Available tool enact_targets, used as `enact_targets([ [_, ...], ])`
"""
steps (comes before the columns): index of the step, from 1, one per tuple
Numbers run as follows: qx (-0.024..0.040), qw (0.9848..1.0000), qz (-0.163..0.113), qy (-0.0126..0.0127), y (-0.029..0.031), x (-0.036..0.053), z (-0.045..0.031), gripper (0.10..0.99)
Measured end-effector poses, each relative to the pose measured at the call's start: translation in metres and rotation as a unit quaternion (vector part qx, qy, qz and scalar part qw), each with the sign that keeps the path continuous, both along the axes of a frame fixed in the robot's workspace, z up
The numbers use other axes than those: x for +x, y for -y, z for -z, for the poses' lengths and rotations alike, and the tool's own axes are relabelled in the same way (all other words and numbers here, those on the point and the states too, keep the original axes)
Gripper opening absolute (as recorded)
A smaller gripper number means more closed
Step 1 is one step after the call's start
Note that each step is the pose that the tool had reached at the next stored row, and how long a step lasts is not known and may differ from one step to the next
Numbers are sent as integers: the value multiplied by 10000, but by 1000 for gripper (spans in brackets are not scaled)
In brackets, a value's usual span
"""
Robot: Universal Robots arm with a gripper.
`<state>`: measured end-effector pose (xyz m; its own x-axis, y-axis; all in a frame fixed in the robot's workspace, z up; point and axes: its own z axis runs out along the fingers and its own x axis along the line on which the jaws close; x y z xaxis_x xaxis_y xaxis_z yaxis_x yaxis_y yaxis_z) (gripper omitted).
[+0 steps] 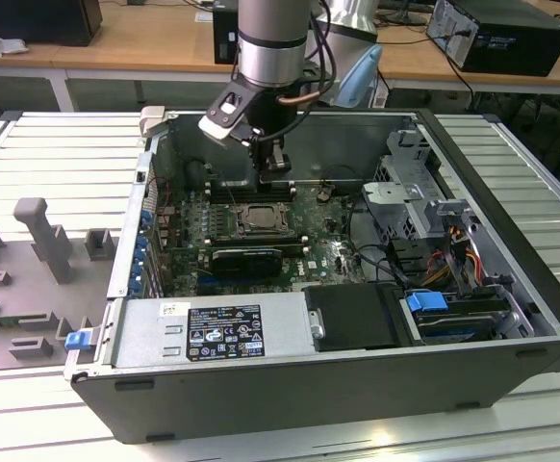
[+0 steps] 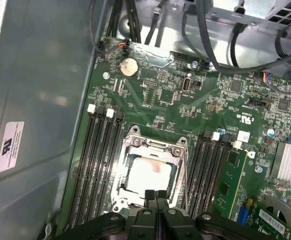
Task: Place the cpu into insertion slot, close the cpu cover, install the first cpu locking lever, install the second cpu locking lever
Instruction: 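Install the first cpu locking lever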
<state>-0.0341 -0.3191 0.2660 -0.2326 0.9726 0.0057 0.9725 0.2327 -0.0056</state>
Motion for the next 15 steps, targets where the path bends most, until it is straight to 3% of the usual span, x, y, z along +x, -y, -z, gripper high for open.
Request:
enact_targets([
  [15,0,9984,-562,1,0,-1,0,106],
])
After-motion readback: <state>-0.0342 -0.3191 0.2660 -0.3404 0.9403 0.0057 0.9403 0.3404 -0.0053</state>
